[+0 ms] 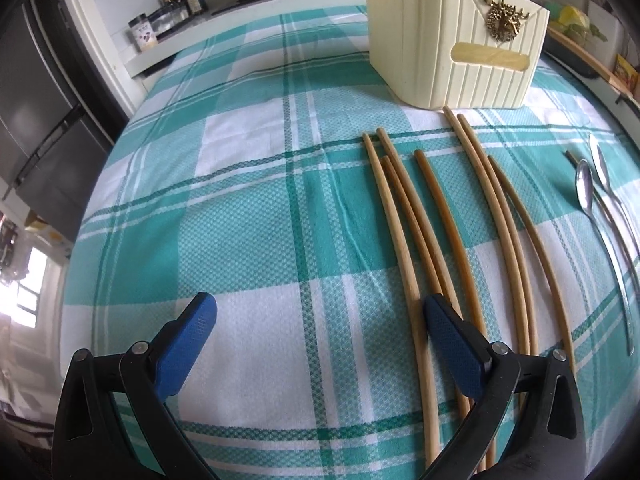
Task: Organize utensils
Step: 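Grasp a wooden chopstick with the left tool while the right tool grasps a steel spoon, then lift the chopstick with the left tool while the right tool lifts the spoon toward the holder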
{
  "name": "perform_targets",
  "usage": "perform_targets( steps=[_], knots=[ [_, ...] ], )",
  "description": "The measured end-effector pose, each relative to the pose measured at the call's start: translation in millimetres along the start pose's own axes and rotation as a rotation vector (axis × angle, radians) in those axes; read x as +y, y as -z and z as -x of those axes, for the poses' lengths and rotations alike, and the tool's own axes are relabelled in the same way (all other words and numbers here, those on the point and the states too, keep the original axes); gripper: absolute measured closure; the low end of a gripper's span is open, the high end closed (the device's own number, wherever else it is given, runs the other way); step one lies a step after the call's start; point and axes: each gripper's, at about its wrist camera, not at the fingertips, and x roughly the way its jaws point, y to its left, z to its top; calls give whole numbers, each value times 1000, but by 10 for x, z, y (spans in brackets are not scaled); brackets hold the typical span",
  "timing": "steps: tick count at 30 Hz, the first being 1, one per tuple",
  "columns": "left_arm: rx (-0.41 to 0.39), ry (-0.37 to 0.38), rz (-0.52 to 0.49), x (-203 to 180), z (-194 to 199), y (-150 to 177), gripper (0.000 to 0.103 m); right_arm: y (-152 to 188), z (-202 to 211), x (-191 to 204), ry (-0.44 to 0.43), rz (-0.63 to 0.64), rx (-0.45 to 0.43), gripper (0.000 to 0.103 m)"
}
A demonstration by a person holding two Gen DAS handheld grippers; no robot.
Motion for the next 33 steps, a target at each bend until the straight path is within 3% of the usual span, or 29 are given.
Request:
perform_targets(
  steps=[5, 8, 12, 16, 19, 21, 22, 24, 29, 33],
  knots=[
    [36, 34, -8, 15, -103, -156, 0, -195, -460, 17, 1, 52, 40, 2],
    [49, 49, 1, 40, -179, -273, 1, -307, -648, 49, -17, 69, 36, 10],
    [64, 95, 42, 95, -280, -437, 10, -433, -860, 107, -31, 52, 62, 18],
    [72, 106, 61, 84, -336, -592, 19, -534, -922, 180, -32, 45, 33, 21],
    [70, 114, 46, 24, -331, -674, 36, -618, -963, 173, -16, 29, 10, 34],
    [59, 116, 34, -15, -305, -684, 55, -660, -978, 140, -8, 3, -6, 55],
    [51, 115, 28, -27, -293, -680, 60, -681, -993, 125, -5, -3, -13, 61],
    [37, 121, 21, -33, -280, -680, 93, -685, -998, 105, -7, -15, -25, 61],
    [15, 149, 91, 90, -210, -645, 98, -692, -874, 74, -56, -33, -70, 61],
    [-64, 149, 122, 205, 102, -620, 98, -729, -573, 72, -109, -45, -147, 61]
  ],
)
